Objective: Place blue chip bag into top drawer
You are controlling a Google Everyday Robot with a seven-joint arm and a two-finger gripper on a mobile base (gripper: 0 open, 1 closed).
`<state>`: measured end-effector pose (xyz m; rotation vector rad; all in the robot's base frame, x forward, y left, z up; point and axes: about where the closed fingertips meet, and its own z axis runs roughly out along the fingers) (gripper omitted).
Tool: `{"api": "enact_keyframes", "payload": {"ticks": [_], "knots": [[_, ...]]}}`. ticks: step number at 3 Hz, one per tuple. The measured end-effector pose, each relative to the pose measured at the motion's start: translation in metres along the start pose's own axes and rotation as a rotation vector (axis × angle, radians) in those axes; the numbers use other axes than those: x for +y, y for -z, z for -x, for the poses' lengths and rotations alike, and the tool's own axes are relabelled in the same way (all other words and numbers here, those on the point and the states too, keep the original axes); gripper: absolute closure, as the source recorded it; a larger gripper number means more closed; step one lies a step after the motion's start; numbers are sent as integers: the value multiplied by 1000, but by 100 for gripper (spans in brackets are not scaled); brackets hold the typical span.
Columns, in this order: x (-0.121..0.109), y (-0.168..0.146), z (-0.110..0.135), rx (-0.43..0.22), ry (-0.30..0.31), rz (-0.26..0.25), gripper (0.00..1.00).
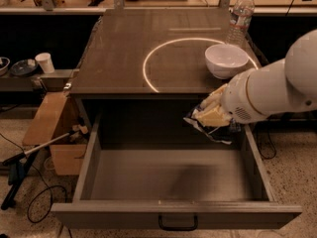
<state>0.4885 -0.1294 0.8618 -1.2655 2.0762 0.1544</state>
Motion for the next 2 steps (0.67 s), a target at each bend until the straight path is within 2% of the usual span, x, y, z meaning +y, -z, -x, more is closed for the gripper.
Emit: {"api": "enact_keyframes", "payload": {"ticks": [2], "knots": [[21, -28, -37, 41, -69, 32, 100]]}}
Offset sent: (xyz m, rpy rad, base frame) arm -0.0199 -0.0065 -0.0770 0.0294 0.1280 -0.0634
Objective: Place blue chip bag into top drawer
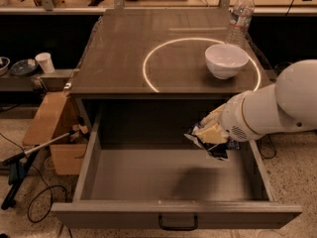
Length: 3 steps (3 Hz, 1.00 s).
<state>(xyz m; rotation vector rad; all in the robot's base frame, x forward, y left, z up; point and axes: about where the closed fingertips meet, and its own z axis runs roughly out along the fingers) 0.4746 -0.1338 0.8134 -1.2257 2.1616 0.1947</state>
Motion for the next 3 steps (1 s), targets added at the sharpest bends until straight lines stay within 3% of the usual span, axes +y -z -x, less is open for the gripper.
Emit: {"api": "enact_keyframes", "payload": {"ticks": [1, 2, 3], "knots": [[11, -11, -4, -5, -18, 46, 100], [11, -11, -4, -5, -18, 46, 100], [20, -27, -20, 6, -50, 74, 100]]}}
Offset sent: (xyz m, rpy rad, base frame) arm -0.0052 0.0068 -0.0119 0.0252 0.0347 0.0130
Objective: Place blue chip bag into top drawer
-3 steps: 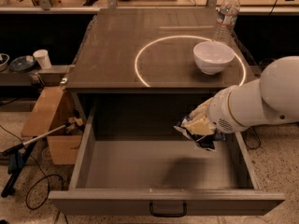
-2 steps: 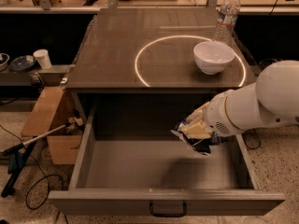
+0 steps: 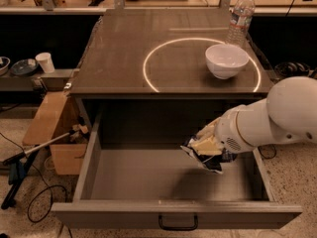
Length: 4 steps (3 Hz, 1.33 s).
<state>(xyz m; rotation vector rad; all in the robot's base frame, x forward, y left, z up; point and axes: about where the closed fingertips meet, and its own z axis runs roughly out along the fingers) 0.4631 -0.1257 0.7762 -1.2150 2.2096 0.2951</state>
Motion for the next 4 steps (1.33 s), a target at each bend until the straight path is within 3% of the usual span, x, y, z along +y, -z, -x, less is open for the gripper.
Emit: {"api": "enact_keyframes", "payload": {"ticks": [2, 4], "knots": [[20, -50, -40, 19, -108, 88, 100], [21, -51, -41, 20, -110, 91, 59]]}}
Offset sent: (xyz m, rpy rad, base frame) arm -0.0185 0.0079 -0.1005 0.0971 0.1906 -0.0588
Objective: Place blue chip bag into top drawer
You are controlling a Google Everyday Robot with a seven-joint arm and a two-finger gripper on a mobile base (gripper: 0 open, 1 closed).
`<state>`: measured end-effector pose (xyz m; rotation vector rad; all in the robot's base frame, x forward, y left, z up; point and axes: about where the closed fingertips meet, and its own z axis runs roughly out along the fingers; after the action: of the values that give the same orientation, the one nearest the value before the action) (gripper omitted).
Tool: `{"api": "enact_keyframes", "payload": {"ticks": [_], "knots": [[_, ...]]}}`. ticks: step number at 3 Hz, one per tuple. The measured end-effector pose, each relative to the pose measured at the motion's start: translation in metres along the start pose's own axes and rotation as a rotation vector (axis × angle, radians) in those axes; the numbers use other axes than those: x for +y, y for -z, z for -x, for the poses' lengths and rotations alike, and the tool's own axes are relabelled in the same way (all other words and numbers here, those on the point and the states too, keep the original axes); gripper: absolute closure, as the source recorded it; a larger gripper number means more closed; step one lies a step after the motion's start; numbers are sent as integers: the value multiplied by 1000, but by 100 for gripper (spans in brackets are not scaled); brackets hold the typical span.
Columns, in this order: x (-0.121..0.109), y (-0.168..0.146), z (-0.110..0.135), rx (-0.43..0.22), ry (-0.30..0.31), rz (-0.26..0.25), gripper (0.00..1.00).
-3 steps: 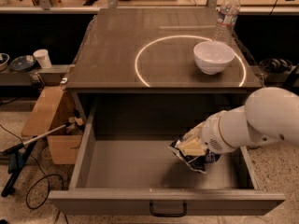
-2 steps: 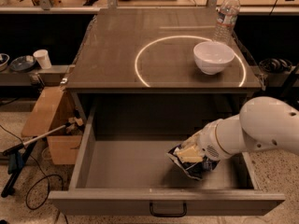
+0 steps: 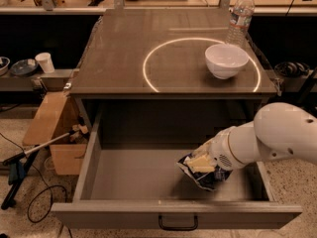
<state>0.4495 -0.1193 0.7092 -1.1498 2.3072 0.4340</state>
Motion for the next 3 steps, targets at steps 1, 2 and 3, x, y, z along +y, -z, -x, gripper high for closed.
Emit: {"api": "enact_keyframes", "payload": {"ticks": [1, 2, 3], "knots": [[0, 0, 0, 0, 0, 0, 36], [0, 0, 0, 0, 0, 0, 13], [0, 0, 0, 0, 0, 0, 0]]}}
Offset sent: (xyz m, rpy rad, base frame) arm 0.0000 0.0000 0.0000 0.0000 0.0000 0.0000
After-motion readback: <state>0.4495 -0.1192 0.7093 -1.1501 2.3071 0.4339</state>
